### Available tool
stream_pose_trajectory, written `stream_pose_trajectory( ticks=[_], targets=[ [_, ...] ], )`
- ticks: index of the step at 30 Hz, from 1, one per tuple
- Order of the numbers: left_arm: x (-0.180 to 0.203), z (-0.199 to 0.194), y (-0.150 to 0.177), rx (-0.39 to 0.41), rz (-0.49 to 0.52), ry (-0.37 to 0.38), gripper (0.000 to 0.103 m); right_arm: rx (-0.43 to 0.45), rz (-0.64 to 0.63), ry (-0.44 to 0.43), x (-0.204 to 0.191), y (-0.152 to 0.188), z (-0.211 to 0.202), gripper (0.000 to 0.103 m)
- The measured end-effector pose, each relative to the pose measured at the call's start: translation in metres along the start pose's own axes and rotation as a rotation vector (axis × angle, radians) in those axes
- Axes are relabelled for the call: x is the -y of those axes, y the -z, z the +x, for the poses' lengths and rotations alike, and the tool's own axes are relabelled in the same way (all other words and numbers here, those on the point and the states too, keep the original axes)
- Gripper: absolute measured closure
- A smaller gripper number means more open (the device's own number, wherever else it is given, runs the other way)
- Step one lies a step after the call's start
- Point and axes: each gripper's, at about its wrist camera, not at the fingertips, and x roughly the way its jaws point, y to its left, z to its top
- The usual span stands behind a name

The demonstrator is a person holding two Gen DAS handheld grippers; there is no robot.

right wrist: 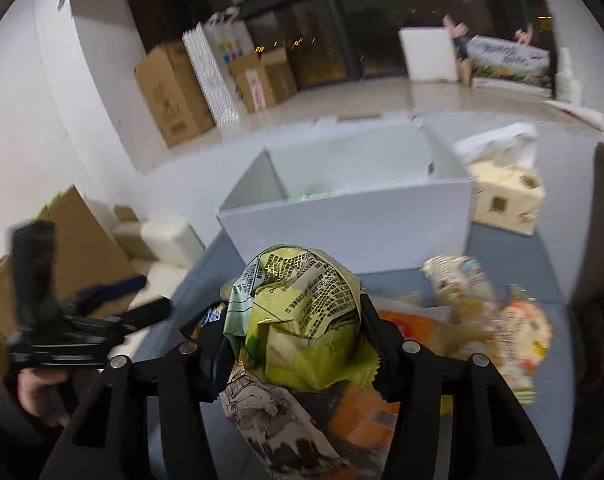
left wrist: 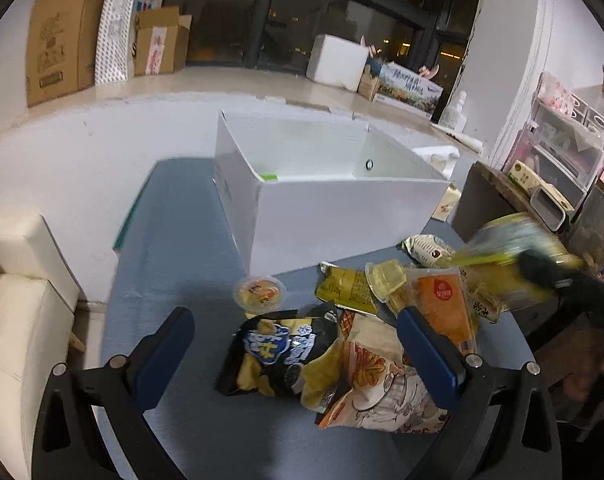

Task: Organize snacks
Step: 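Grasp the yellow chip bag with the right gripper while the left grasps the blue-yellow bag, then lower both held bags into the white box and open both grippers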

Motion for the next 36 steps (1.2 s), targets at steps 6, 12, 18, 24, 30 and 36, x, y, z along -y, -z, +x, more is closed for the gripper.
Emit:
stream_pose_trajectory(
  ticks=[6, 12, 18, 24, 30, 36],
  targets=[
    [0.000, 0.045, 0.005, -0.117, -0.002, 0.011, 0.000, 0.071, 0.034, 0.032, 0.012, 0.004, -0.046, 0.044],
    [-0.010, 0.074, 0.017, -0.193, -0.025, 0.002, 0.000, 0.089, 0.090, 0.061, 0.028, 0.014, -0.057, 0.044],
    [-0.009, 0.070, 0.021, -0.186, -0.021, 0.008, 0.033, 0.067, 0.082, 0.060, 0.029, 0.020, -0.053, 0.044],
    [-0.003, 0.046, 0.018, -0.123, 0.013, 0.018, 0.041, 0.058, 0.070, 0.050, 0.024, 0.022, -0.049, 0.044],
    [0.009, 0.004, -0.002, -0.024, 0.047, 0.064, 0.041, 0.062, 0.088, 0.050, 0.027, 0.021, -0.048, 0.044],
    [0.029, -0.029, -0.031, 0.092, 0.117, 0.086, 0.041, 0.082, 0.103, 0.026, 0.027, 0.015, -0.046, 0.044]
  ],
)
